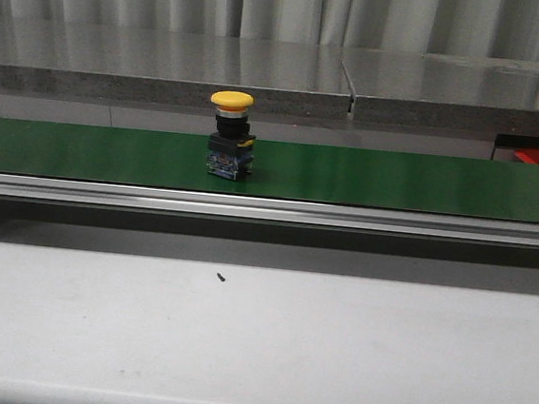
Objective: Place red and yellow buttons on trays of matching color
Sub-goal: 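Lower the red button into the red tray and open the right gripper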
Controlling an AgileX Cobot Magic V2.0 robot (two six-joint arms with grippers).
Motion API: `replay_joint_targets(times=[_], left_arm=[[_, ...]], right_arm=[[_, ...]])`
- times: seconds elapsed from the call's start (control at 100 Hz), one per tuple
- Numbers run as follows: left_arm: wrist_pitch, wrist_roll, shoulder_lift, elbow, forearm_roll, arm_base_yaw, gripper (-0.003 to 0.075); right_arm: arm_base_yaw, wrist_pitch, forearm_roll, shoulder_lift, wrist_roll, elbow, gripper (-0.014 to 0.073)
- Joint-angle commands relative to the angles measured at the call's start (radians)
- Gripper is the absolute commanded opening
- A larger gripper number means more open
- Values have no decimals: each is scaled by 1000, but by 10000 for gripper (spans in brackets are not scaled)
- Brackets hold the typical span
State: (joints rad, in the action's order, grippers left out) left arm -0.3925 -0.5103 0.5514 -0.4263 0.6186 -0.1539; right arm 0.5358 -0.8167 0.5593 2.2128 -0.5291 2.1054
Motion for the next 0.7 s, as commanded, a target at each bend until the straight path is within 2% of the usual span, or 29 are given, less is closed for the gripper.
replay_joint_targets(times=[0.0, 0.18, 0.45, 0.54, 0.69], left_arm=[[63, 3, 1, -26, 27, -8, -19], [63, 3, 1, -26, 27, -8, -19], [63, 3, 1, -26, 27, -8, -19], [63, 3, 1, -26, 27, -8, -19], [63, 3, 1, -26, 27, -8, -19]], right_arm=[[-4, 22, -3, -10, 32, 76, 187], [-15, 42, -139, 62, 51, 76, 187], [-15, 40, -139, 122, 56, 76, 202], [-15, 41, -130, 127, 56, 76, 299], [-14, 39, -117, 127, 56, 88, 592]])
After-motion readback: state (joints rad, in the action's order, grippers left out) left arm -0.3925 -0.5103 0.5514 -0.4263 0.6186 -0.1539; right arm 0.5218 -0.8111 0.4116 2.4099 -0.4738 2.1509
